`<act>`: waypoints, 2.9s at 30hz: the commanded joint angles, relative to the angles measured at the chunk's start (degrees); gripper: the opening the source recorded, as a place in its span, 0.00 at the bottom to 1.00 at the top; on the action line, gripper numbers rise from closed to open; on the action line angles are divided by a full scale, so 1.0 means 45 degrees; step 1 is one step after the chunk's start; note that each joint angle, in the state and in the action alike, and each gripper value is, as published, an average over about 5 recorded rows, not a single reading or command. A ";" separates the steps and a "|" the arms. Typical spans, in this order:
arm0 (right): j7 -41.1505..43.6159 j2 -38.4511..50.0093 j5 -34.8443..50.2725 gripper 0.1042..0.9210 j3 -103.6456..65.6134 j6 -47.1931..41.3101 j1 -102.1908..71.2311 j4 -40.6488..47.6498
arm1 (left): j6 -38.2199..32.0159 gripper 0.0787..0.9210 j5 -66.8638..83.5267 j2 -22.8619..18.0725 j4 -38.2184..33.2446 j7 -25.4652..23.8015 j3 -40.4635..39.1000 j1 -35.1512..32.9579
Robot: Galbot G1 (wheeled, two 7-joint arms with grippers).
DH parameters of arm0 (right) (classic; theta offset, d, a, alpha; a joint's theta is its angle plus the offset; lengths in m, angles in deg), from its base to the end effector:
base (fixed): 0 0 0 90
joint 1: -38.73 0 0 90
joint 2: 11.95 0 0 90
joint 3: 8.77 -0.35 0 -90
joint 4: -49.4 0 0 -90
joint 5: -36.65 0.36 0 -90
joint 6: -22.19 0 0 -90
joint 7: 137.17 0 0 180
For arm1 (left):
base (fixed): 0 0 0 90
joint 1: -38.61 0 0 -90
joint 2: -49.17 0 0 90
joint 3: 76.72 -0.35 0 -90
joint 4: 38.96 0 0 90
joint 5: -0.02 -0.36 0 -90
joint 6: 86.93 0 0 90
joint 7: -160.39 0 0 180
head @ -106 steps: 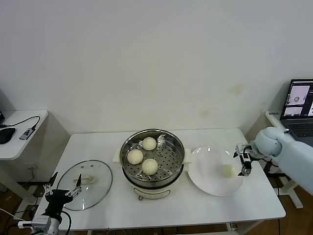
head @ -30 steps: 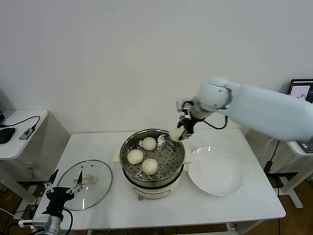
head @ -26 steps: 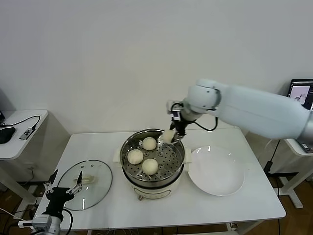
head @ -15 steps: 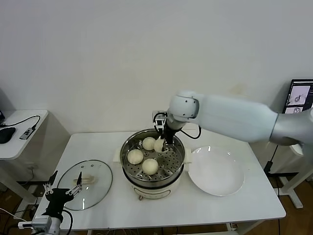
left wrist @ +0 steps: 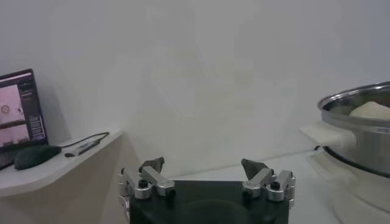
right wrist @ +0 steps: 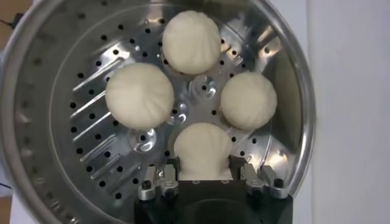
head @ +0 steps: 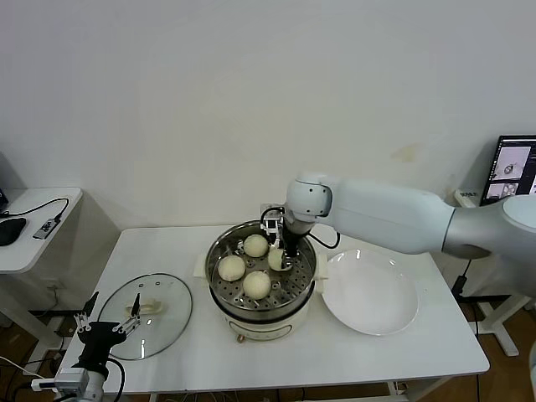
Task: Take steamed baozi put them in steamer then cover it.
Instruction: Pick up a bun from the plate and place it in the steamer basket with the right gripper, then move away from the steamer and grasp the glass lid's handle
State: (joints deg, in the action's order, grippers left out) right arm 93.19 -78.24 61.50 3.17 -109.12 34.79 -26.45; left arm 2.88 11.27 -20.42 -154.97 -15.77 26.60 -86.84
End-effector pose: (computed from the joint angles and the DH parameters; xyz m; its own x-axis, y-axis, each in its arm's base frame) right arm 0.5321 0.1366 -0.1090 -0.1976 -0.1676 0.9658 -0.9748 -0.0706 -0.2117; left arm 0.1671 0.1369 -0.3081 -0.9899 -0.1055 0.0950 -0.0810 0.9692 0.2325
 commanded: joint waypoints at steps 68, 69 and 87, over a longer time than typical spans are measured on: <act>-1.0602 -0.4130 -0.5450 0.88 -2.7153 1.1052 -2.5714 -0.7961 | -0.3322 0.88 -1.6054 0.0723 0.3069 0.2978 0.2229 -0.2151; -1.0682 -0.4177 -0.5404 0.88 -2.7182 1.1048 -2.5698 -0.7878 | -0.3330 0.88 -1.6269 0.0776 0.3089 0.2943 0.2162 -0.2064; -1.1364 -0.4534 -0.5064 0.88 -2.7595 1.1255 -2.5959 -0.7367 | -0.3281 0.88 -1.7156 0.1599 0.5971 0.1799 -0.0543 0.2116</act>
State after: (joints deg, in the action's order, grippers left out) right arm 44.21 -96.70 38.74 -119.15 -58.79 -79.83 -59.90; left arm -11.11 -60.49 -14.57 -134.33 -6.49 28.78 -84.88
